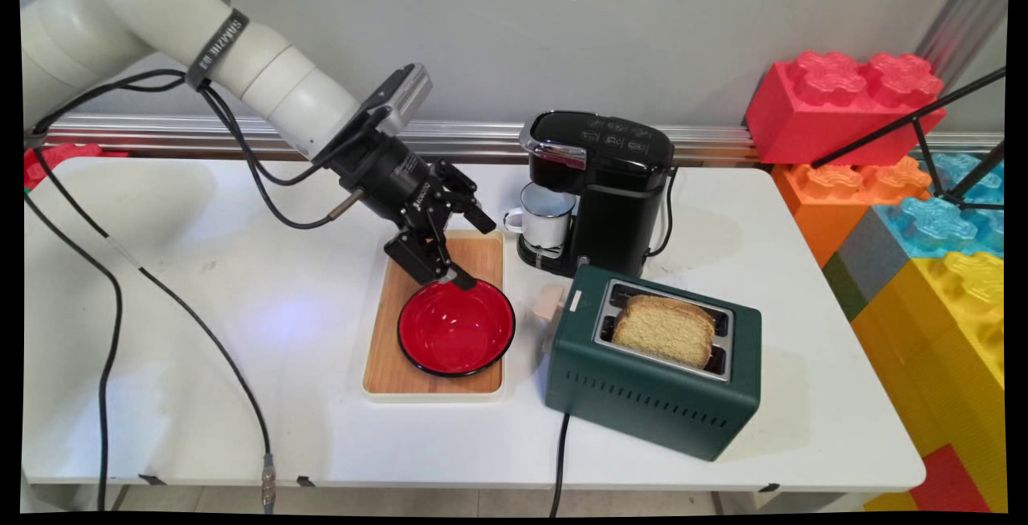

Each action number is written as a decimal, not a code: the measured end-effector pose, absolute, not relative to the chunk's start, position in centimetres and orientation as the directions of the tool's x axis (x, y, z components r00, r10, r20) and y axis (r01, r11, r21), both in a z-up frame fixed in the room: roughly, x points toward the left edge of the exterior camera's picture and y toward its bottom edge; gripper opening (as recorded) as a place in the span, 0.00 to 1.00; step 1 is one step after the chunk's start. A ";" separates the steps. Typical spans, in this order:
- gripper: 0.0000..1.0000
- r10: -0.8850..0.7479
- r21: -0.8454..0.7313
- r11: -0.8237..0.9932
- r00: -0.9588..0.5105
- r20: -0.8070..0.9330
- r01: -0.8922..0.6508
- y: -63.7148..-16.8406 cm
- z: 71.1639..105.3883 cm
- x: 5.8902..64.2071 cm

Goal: Press the toaster switch

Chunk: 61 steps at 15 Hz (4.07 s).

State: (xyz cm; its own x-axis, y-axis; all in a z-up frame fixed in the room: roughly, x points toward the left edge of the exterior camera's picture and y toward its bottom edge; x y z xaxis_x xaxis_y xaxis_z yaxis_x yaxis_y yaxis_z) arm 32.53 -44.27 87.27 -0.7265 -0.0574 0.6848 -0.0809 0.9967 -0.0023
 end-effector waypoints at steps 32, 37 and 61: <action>0.00 -0.061 0.068 0.998 -0.617 0.785 -0.011 -46.1 84.4 31.1; 0.00 -0.088 0.089 0.996 -0.586 0.806 -0.026 -46.5 83.0 30.5; 0.00 -0.146 0.146 0.988 -0.552 0.821 -0.045 -47.0 77.4 28.7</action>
